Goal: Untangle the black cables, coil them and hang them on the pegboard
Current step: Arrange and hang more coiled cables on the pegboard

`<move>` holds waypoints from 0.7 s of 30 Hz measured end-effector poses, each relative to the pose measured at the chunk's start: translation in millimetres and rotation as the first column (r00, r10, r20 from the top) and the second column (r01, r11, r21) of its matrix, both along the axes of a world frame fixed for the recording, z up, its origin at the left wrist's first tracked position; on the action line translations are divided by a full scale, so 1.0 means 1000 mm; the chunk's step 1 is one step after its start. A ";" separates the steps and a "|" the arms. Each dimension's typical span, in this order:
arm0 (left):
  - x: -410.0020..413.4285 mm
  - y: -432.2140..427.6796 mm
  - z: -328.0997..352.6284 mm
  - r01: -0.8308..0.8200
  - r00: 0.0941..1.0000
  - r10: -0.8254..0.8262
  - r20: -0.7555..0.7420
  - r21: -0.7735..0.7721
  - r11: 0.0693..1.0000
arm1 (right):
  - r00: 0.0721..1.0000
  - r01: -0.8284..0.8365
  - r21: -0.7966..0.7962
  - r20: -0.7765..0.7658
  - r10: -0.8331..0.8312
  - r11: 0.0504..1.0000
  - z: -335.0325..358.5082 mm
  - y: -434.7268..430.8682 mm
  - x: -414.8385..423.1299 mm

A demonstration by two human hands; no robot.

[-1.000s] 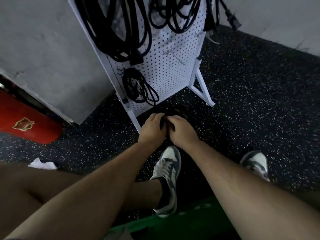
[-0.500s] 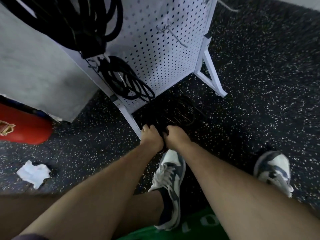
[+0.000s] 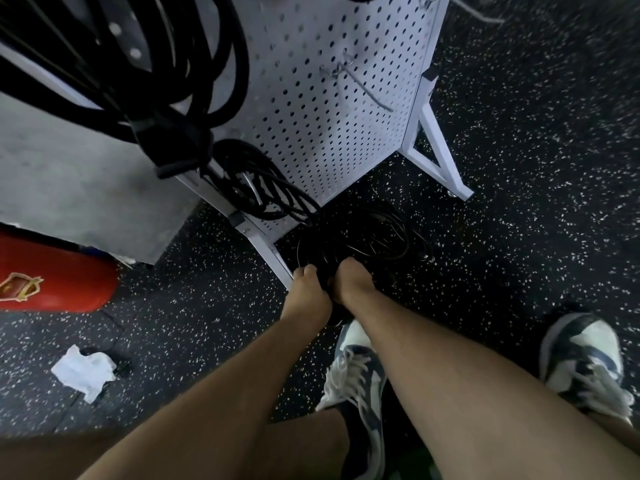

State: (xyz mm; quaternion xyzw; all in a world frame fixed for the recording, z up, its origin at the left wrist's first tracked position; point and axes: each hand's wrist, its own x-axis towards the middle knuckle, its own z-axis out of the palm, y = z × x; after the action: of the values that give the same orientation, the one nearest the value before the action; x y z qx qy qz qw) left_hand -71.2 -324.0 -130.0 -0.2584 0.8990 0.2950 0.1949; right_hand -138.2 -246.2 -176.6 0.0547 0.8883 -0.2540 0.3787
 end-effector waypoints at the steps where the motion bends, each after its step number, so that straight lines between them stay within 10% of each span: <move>1: 0.003 -0.001 0.002 -0.025 0.999 0.025 -0.040 -0.001 1.000 | 0.997 -0.070 -0.009 0.018 0.070 0.997 0.006 0.003 -0.002; 6: 0.024 0.001 0.014 -0.210 0.962 0.207 -0.180 0.003 0.978 | 0.979 -0.194 -0.073 0.043 0.197 0.978 0.035 0.027 0.002; 10: 0.028 0.011 0.027 -0.427 0.904 0.423 0.053 0.118 0.897 | 0.987 -0.115 -0.190 0.088 0.133 0.975 0.055 0.048 0.012; 15: 0.033 0.029 0.046 -0.628 0.702 0.651 0.287 0.680 0.378 | 0.994 -0.105 -0.292 -0.010 0.107 0.951 0.085 0.082 0.035; 21: 0.038 0.057 0.082 -0.506 0.768 0.637 0.070 0.676 0.535 | 0.981 -0.098 -0.358 -0.190 0.030 0.929 0.125 0.112 0.061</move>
State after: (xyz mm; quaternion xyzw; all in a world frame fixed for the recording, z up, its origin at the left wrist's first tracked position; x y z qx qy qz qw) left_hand -33.3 -266.7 -47.9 -0.4237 0.6124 0.6625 0.0807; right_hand -77.4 -133.7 -51.3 -0.0690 0.8576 -0.4061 0.3080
